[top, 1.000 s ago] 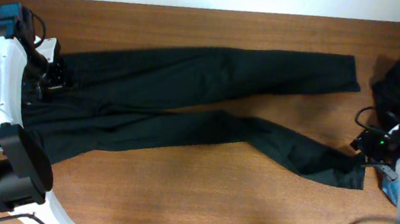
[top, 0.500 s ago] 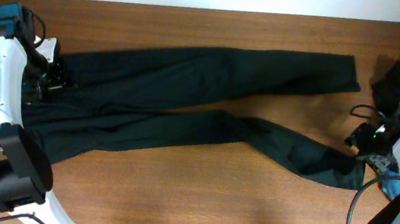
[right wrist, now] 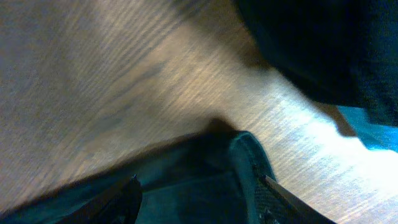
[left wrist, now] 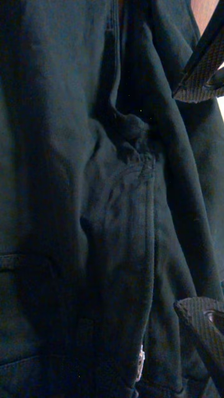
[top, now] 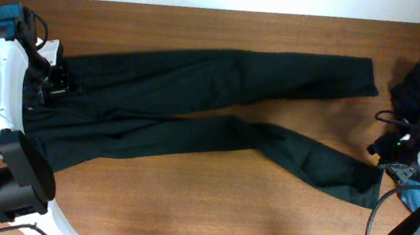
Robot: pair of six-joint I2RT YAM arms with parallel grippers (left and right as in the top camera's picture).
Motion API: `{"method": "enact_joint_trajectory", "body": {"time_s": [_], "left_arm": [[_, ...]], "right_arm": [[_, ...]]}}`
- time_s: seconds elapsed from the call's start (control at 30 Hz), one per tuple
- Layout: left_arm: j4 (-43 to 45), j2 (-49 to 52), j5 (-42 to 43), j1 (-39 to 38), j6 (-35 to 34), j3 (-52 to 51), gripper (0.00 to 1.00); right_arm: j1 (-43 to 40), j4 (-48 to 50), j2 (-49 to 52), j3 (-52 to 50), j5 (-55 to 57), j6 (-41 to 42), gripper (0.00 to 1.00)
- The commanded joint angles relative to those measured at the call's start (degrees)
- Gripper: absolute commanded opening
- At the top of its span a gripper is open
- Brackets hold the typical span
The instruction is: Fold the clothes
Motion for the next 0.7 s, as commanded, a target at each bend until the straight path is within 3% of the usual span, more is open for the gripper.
{"method": "enact_joint_trajectory", "body": {"time_s": [0.0,0.67], "left_arm": [[0.0,-1.5,0.0,0.0,1.1,0.2,0.99],[0.0,-1.5,0.0,0.0,1.1,0.2,0.99]], "right_arm": [[-2.4,-1.4,0.0,0.8,-0.1,0.9,0.64],[-4.6,-4.0,0.0,-1.2,-3.6,-0.7,0.56]]}}
